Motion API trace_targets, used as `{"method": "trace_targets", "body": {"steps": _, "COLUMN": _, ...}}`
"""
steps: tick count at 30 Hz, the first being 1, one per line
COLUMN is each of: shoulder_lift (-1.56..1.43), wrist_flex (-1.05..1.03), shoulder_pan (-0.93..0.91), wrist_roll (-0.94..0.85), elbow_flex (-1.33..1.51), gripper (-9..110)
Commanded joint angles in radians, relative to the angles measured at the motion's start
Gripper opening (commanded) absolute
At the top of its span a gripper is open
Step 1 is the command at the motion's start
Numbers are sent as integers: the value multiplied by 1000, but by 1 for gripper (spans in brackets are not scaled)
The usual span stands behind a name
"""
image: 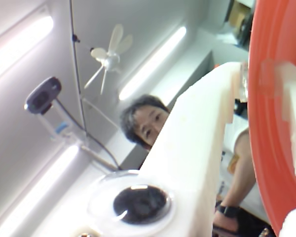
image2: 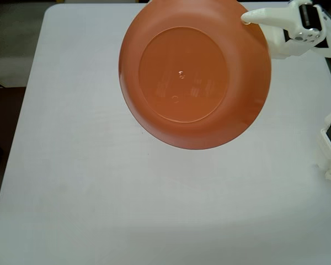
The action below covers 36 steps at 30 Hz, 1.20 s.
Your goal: Please give me two plates.
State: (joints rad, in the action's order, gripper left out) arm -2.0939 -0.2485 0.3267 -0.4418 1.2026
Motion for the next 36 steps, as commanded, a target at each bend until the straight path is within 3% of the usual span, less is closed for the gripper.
{"method": "trace_targets", "body": {"steps": 1, "shoulder_lift": -12, "wrist_flex": 60, "shoulder_pan": 6, "wrist_roll": -12, "elbow_flex": -2, "gripper": 0}}
{"method": "trace_targets", "body": {"steps": 36, "shoulder_lift": -77, "wrist_flex": 124, "shoulder_pan": -26, "wrist_roll": -14, "elbow_flex": 160, "gripper": 1}}
